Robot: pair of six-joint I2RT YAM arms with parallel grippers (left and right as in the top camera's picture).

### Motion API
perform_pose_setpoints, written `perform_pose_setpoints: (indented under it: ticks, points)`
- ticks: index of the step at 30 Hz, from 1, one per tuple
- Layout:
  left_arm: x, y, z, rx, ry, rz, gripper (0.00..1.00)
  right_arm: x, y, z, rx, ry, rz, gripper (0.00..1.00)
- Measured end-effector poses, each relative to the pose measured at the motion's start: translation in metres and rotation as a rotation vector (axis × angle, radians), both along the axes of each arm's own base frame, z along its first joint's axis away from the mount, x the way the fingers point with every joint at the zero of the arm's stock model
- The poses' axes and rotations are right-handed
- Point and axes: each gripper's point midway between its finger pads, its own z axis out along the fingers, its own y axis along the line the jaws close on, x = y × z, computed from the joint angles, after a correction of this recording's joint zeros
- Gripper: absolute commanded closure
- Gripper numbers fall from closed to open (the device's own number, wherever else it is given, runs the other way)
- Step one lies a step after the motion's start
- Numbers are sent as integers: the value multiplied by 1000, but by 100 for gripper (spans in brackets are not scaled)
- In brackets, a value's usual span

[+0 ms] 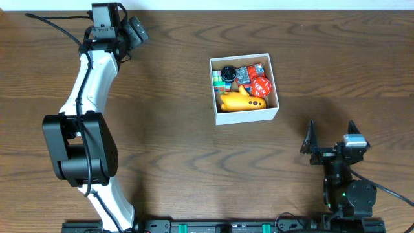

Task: Pack container

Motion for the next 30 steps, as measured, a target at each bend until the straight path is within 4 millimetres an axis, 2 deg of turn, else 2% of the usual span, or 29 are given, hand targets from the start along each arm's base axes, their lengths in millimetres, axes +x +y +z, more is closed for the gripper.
perform_pose_setpoints:
  ticks: [6,13,30]
  points:
    - [0,0,0,0,0,0,2,-1,0,-15,-1,2,0,1]
    - [0,0,0,0,0,0,2,-3,0,-49,0,109,0,1]
    - [0,0,0,0,0,0,2,-3,-1,-49,-15,109,-7,1]
